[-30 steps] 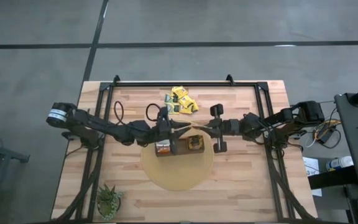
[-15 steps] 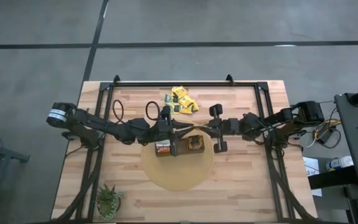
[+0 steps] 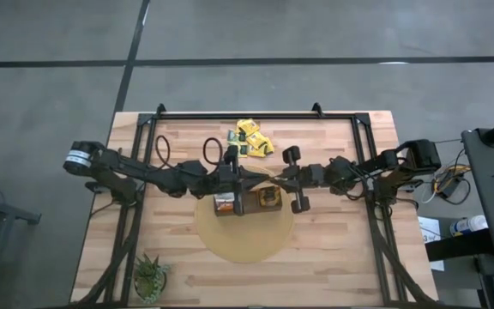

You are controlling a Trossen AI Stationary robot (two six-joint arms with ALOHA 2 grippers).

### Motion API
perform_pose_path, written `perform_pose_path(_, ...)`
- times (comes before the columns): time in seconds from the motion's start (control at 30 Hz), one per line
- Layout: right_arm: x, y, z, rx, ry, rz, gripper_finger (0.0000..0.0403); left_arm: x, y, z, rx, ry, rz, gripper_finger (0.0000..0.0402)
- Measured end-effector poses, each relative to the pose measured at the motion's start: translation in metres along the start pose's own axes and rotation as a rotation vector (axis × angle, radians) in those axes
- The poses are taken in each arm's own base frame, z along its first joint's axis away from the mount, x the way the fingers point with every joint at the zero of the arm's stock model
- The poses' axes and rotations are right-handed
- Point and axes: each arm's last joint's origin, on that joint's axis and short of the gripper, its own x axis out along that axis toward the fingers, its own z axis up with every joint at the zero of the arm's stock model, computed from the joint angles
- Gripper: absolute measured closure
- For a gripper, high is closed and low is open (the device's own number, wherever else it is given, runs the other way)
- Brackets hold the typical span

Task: Pick & Place Tea
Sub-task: Put the white and orange tea bag into the wooden organizer

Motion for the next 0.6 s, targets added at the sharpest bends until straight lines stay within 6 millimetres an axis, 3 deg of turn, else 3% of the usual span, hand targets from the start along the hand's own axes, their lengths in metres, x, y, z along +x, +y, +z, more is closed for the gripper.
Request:
perform_pose_path(0.23, -0.001, -0.001, -0.008, 0.050, 0.082, -0.004, 0.0354, 0.002, 0.000, -0.005, 0.029, 0.100, -0.004, 0.0401)
perform_pose_path(0.43, 0.006, -0.002, -0.017, 0.077, 0.206, -0.012, 0.0268, 0.008, -0.001, -0.003, 0.073, 0.270, 0.000, 0.0401)
perform_pose_path(0.6, 0.013, -0.004, -0.023, 0.104, 0.383, -0.042, 0.0196, 0.009, 0.000, 0.001, 0.121, 0.536, 0.008, 0.0401)
